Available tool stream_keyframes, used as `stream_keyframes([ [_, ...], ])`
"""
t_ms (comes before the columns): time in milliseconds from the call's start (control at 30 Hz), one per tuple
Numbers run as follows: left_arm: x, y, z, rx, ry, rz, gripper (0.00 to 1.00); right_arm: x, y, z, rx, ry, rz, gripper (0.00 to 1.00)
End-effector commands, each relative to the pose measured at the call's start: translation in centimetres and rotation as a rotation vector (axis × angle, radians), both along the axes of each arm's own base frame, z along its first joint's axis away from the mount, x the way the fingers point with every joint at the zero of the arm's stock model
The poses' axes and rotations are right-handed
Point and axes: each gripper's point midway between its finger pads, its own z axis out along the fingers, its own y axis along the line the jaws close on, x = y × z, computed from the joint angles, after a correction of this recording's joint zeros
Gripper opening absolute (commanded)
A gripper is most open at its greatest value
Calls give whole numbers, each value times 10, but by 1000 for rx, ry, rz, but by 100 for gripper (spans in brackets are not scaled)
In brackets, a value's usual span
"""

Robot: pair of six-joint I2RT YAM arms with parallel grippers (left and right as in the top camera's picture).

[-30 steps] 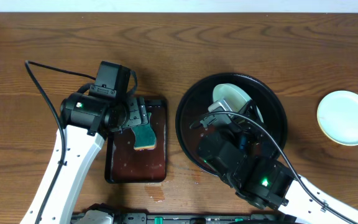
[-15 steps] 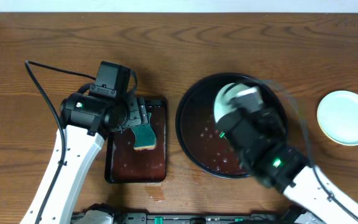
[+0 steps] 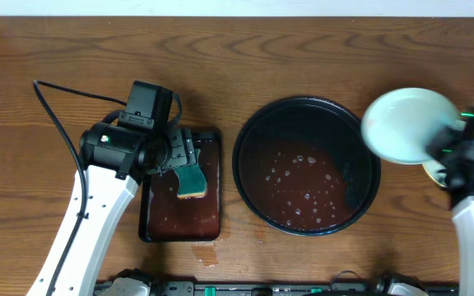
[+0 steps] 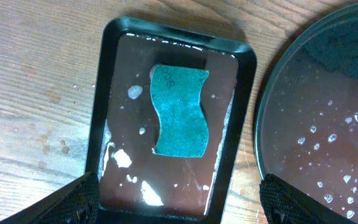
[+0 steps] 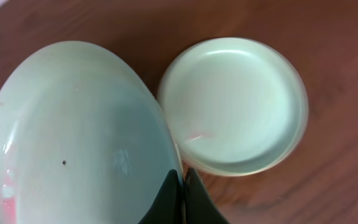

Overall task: Clean dirty plates on tray and stack at the side
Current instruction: 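Carry the plate right and stack it on the plate pile, then release the plate and move the right gripper back over the black tray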

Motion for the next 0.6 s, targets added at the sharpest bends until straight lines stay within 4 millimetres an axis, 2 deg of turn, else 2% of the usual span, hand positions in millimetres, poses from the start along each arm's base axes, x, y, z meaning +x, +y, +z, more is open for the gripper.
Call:
stream_keyframes([
  [0,3,1,7,2,-20,-1,83,-6,-32,-9,134,-57,-136,1],
  [100,3,1,7,2,-20,-1,83,-20,-68,-28,148,-27,-246,1],
  [200,3,1,7,2,-20,-1,83,-30,-90,-49,169,15,-308,1],
  [367,4,1,7,2,-20,-1,83,-40,-110,-82,200,80,-356,1],
  [467,3,1,7,2,-20,-1,83,-38,-116,-89,209,77,-360,1],
  [500,3,1,7,2,-20,-1,83,-29,-114,-86,213,46,-311,7],
  [567,3,1,7,2,-20,-1,83,-4,-103,-70,227,-35,-162,44],
])
